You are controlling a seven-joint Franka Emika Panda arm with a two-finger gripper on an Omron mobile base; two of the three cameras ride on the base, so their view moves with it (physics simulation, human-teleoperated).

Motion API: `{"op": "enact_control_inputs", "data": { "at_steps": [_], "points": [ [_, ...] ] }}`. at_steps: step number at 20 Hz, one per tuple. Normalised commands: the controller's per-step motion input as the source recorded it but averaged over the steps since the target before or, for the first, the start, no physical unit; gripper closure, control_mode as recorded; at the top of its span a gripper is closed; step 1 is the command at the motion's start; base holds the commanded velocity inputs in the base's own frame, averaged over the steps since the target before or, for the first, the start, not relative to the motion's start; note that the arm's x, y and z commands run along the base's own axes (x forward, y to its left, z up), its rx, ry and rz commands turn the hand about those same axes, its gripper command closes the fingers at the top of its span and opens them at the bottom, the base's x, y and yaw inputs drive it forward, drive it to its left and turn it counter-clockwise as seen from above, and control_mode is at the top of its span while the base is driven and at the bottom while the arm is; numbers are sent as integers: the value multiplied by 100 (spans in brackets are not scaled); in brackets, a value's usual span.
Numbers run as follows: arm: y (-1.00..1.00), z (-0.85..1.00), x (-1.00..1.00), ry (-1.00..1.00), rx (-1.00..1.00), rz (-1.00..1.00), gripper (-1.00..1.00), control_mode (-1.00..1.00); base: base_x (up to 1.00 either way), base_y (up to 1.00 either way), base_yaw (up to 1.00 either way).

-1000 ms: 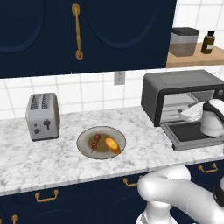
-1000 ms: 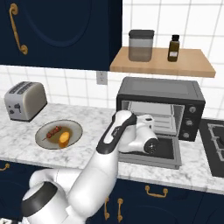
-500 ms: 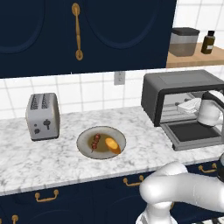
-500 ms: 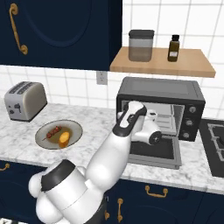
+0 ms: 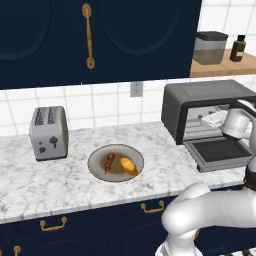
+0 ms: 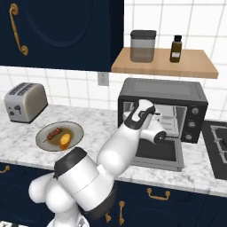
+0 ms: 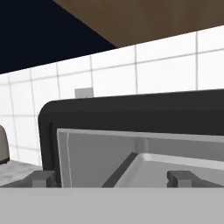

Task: Pick up the kebab skewer and baguette bread, and place them inside the toaster oven. Close the toaster oven door and start by setting the timer.

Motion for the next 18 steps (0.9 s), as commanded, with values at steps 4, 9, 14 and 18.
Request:
{"op": "enact_control_inputs", "data": {
  "at_steps": [4, 9, 14, 18],
  "points": [
    [-11, -22, 18, 0, 0, 0, -100, -100, 0, 0, 0],
    [-2, -20, 16, 0, 0, 0, -100, -100, 0, 0, 0],
    [-1, -1, 20, 0, 0, 0, -100, -100, 0, 0, 0],
    [-4, -6, 36, 0, 0, 0, -100, -100, 0, 0, 0]
  ]
}}
